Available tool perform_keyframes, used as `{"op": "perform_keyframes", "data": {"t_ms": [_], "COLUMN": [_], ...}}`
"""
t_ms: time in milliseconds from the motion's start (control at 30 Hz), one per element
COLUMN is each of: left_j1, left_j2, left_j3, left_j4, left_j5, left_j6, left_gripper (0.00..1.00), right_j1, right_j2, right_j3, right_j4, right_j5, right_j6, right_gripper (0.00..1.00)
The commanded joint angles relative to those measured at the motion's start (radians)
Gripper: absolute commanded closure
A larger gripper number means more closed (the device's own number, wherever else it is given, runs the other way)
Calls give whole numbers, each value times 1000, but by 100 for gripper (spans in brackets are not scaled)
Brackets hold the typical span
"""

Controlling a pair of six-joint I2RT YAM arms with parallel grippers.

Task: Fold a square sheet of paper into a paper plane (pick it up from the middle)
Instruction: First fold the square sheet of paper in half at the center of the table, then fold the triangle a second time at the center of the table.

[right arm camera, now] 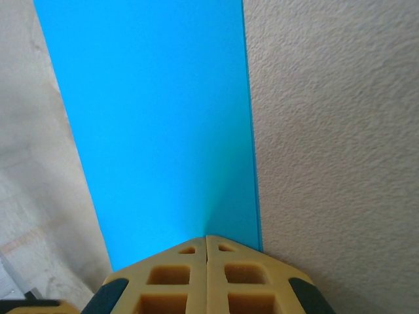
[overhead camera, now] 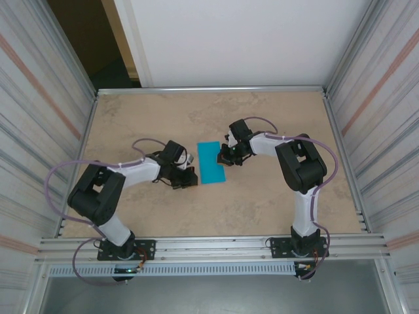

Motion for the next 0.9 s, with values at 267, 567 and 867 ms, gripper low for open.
{"op": "perform_keyframes", "data": {"t_ms": [267,567,867], "left_j1": [52,59,59], "left_j2": [59,215,292], "left_j3": [89,213,258], "left_j4": [248,231,150], "left_j5": [79,130,57], "left_j6": [-143,-106,-71], "left_gripper": [75,72,71], "right_j1": [-15,-5,82], "right_j2": [-212,-390,-398], "right_j3": [-95,-310,-351], "right_j4": [34,44,57], "right_j5": [139,256,269], "right_j6": [199,258,317], "right_gripper": [63,47,45]}}
